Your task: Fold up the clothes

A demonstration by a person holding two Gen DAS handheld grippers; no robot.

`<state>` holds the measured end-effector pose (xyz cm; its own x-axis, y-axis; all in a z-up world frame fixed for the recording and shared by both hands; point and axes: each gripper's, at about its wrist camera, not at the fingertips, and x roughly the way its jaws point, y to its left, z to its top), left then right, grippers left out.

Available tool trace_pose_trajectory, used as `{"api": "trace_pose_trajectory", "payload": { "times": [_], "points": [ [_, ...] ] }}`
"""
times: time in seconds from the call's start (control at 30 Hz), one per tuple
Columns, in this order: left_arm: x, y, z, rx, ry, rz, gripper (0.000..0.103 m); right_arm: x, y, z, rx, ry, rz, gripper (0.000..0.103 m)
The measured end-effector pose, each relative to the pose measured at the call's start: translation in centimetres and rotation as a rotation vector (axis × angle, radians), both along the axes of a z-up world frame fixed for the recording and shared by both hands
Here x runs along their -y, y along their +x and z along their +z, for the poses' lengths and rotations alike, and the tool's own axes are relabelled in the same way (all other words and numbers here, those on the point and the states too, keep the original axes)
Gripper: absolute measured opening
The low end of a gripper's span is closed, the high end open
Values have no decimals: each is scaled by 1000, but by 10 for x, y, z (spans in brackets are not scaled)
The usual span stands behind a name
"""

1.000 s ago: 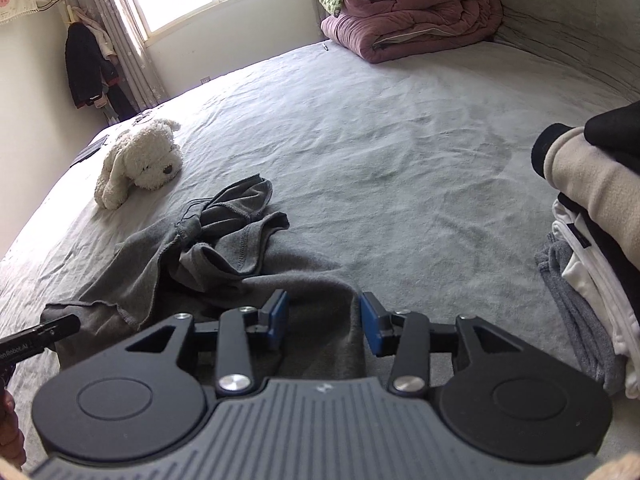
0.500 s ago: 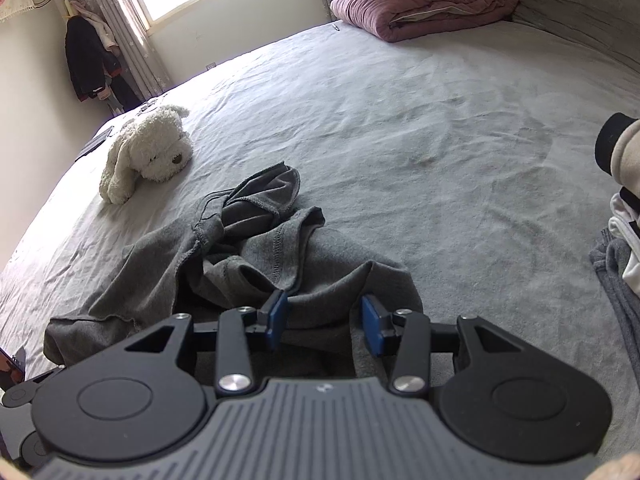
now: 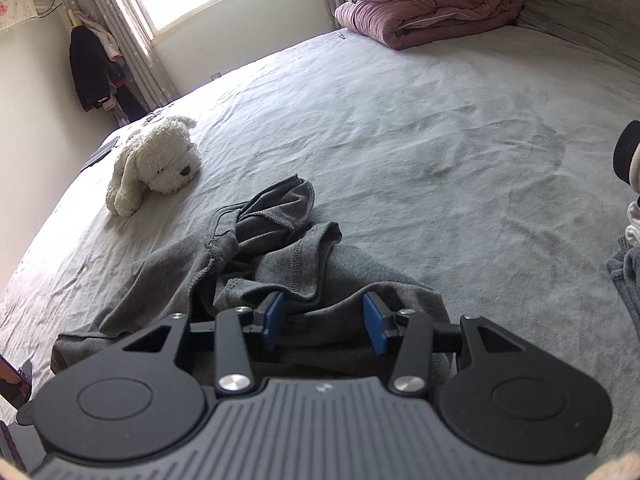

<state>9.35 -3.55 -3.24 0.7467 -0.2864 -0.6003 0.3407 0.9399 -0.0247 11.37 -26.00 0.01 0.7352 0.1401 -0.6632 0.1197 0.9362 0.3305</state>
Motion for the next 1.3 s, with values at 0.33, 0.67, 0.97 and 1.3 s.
{"api": "trace_pose_trajectory", "payload": {
  "times": [0.33,0.67,0.97,1.3],
  "points": [
    [16,4,-7,57,8,93,62,3,5,-4,-13,6,7,50],
    [31,7,-2,65,-9,154,64,2,11,-8,-24,14,6,53],
    [-7,42,20,86,6,326,10,3,11,-8,-22,15,7,54],
    [-60,128,53,116,41,485,9,12,12,-6,-17,54,-5,54]
  ]
}}
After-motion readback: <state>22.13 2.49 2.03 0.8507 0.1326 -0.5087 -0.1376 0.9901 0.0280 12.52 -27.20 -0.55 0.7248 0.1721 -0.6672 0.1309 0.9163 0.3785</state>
